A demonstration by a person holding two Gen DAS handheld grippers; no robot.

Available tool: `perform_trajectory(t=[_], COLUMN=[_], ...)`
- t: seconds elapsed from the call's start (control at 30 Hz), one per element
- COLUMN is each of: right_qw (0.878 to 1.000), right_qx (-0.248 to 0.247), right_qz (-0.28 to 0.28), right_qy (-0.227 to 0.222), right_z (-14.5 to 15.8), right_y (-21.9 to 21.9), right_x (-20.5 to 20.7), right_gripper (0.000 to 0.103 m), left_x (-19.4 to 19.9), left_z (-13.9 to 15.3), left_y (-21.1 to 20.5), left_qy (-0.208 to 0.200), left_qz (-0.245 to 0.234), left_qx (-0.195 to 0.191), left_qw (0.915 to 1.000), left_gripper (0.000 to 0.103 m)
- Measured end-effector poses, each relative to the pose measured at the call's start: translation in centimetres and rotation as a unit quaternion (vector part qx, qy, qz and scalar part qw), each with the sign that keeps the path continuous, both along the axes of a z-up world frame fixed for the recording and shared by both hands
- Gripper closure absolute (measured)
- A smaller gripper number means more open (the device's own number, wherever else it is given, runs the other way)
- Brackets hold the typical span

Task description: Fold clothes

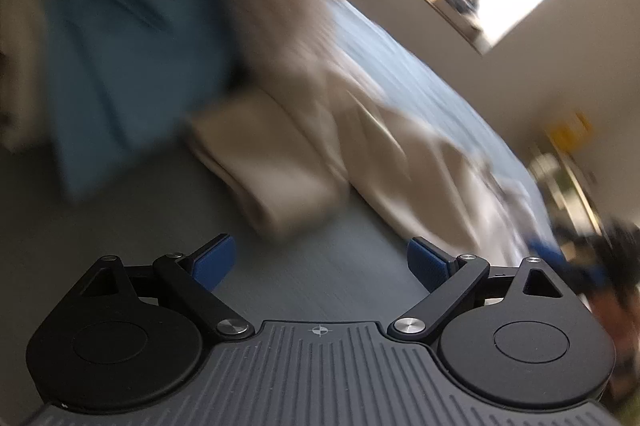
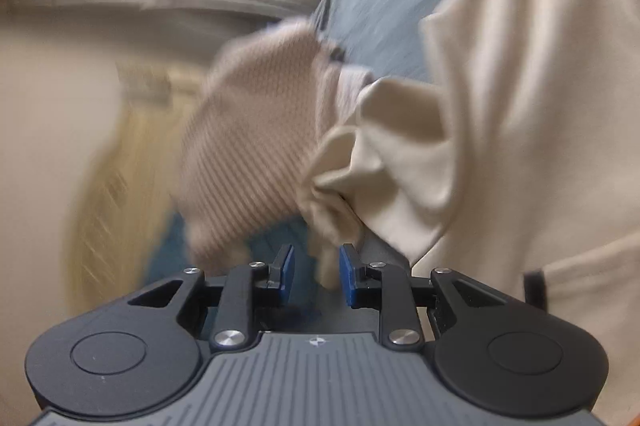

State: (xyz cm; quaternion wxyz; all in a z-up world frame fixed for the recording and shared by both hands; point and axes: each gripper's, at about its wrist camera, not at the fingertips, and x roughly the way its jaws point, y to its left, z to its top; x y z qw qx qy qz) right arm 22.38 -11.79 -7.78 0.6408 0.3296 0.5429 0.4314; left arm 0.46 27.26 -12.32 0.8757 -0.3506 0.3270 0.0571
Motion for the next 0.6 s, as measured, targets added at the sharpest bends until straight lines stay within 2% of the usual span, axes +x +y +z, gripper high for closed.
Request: perform_trajectory(t=[0.1, 0.17, 0.23, 0.33, 0.37, 0.4, 0.47, 0.5, 0.6], right_qw=[0.99, 0.972, 0.932, 0.86, 0.833, 0.816, 0.782, 0.764, 0.735], right_qx=[-0.057, -0.088, -0.143, -0.205, -0.222, -0.229, -0.242, -0.248, -0.286], right_qz=[0.076, 0.132, 0.189, 0.25, 0.267, 0.275, 0.29, 0.297, 0.321], right_qy=[-0.1, -0.175, -0.273, -0.396, -0.432, -0.454, -0.496, -0.516, -0.524], right_z=[3.5, 5.0, 5.4, 4.6, 4.2, 3.5, 2.0, 1.3, -1.8], right_y=[5.4, 9.4, 13.9, 19.5, 21.1, 22.2, 24.4, 25.5, 28.0], right_x=[-1.5, -3.9, -7.0, -11.0, -12.3, -13.0, -14.5, -15.2, -15.4], right_gripper=[0.076, 0.076, 0.071, 0.071, 0.071, 0.07, 0.067, 0.06, 0.058], left_x=[0.2, 0.1, 0.0, -0.1, -0.2, -0.2, -0.3, -0.3, -0.4], left_z=[-0.5, -0.9, -1.3, -1.9, -2.1, -2.3, -2.6, -2.8, -3.2], left_y=[2.0, 2.6, 3.1, 4.0, 4.2, 4.5, 4.7, 4.8, 5.0], left_qy=[-0.003, -0.002, -0.001, 0.001, 0.002, 0.002, -0.003, -0.006, -0.016], left_qz=[0.05, 0.071, 0.092, 0.124, 0.134, 0.145, 0.151, 0.151, 0.153], left_qx=[0.004, 0.0, -0.004, -0.01, -0.012, -0.014, -0.031, -0.042, -0.075], left_qw=[0.9987, 0.9974, 0.9957, 0.9923, 0.9909, 0.9894, 0.9881, 0.9876, 0.9852], left_gripper=[0.007, 0.007, 0.007, 0.01, 0.016, 0.021, 0.023, 0.024, 0.023])
